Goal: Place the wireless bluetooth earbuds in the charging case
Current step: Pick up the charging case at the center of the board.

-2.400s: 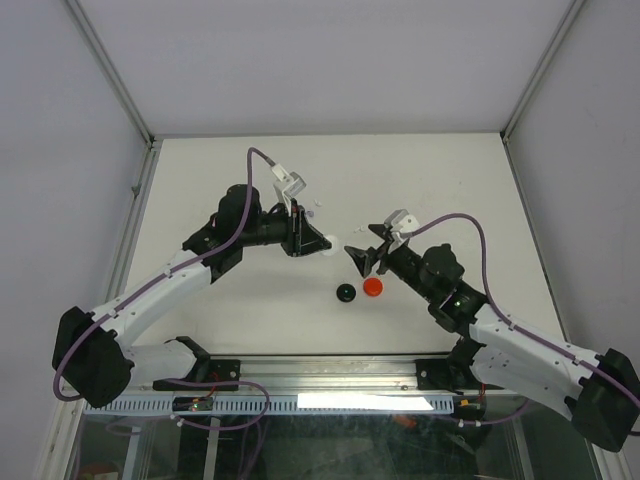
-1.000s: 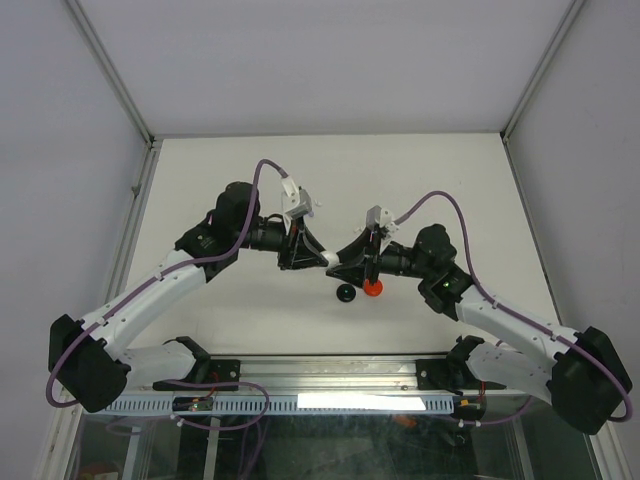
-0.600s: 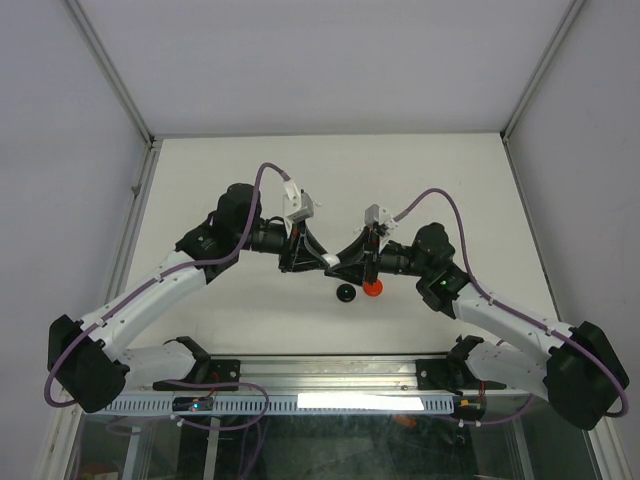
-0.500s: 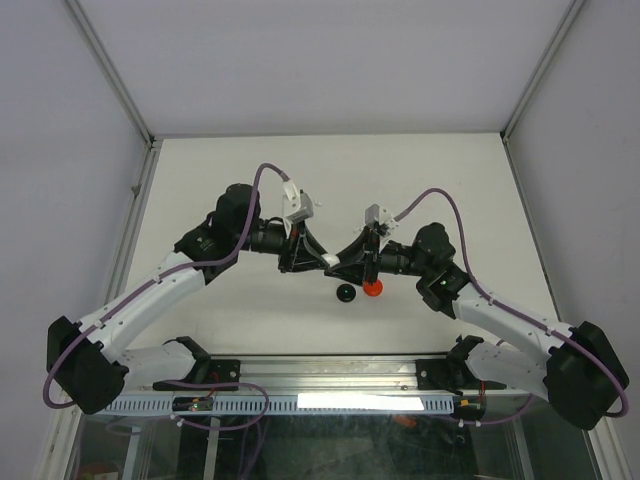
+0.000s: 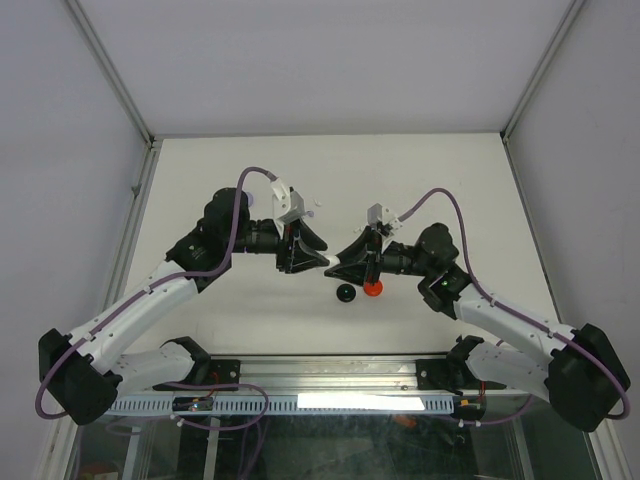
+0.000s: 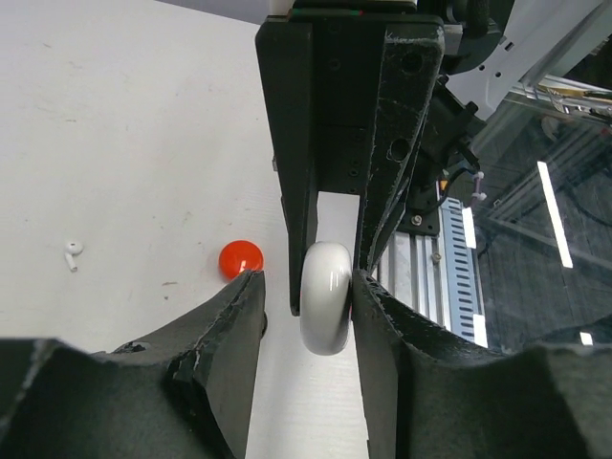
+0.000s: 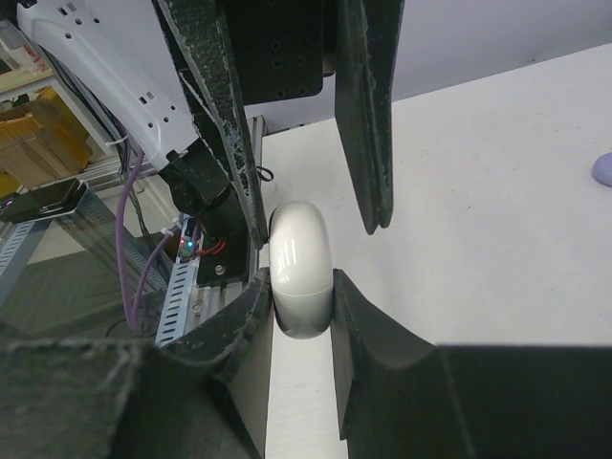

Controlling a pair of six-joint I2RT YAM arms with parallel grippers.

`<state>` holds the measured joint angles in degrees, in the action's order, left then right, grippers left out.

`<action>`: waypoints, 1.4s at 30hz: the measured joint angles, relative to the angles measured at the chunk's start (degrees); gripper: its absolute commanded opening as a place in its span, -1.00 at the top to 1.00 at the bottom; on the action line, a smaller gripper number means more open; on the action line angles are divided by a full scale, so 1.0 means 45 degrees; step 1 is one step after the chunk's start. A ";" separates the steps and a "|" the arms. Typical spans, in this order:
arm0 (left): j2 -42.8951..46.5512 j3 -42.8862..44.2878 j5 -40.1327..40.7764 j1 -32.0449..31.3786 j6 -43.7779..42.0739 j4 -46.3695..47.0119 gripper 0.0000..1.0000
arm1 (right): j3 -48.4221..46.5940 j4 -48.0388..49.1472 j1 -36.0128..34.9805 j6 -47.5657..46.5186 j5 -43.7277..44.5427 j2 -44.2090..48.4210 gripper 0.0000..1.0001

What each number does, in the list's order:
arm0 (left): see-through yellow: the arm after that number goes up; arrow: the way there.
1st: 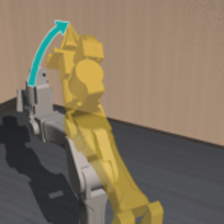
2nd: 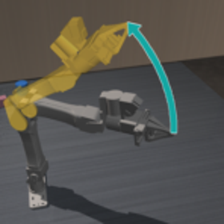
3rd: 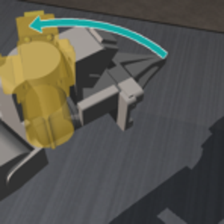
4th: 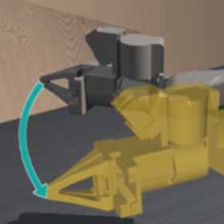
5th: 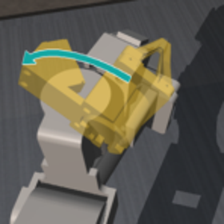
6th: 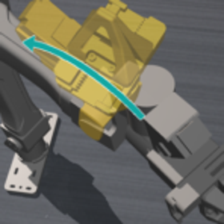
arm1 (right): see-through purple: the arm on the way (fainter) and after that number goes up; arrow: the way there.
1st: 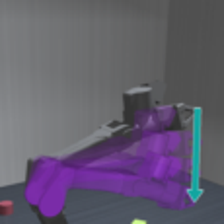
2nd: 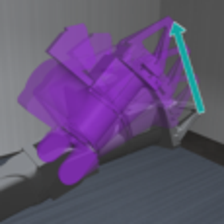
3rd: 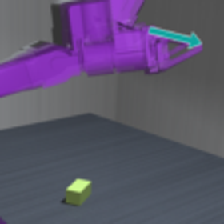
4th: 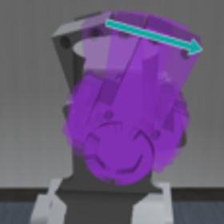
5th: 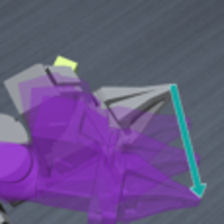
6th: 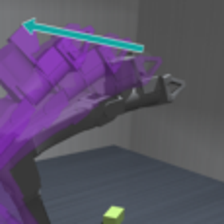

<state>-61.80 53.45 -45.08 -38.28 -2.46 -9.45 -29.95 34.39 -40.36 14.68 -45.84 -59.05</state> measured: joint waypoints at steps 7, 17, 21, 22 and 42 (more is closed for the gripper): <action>0.0015 -0.0005 0.0146 0.0000 0.0175 0.0243 -0.25 | 0.0015 0.0019 0.0000 0.0058 -0.0024 0.0160 0.93; -0.0170 -0.0151 -0.0379 0.0000 0.0384 0.0301 0.23 | 0.0015 0.0024 0.0000 0.0058 -0.0024 0.0189 0.92; -0.0423 -0.0151 -0.0753 0.0000 0.0481 0.0340 0.58 | 0.0024 -0.0005 0.0024 0.0053 -0.0015 0.0185 0.85; -0.0447 -0.0151 -0.0835 0.0000 0.0505 0.0369 0.71 | 0.0034 -0.0015 0.0049 0.0058 -0.0010 0.0185 0.80; -0.0350 -0.0253 -0.1005 0.0000 0.0675 0.0675 1.00 | 0.0355 0.0675 0.0083 0.0112 -0.0058 0.0204 0.20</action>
<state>-63.37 52.31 -49.60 -38.28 0.58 -6.42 -28.36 37.43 -39.99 15.18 -46.11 -58.13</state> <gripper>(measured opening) 0.220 0.420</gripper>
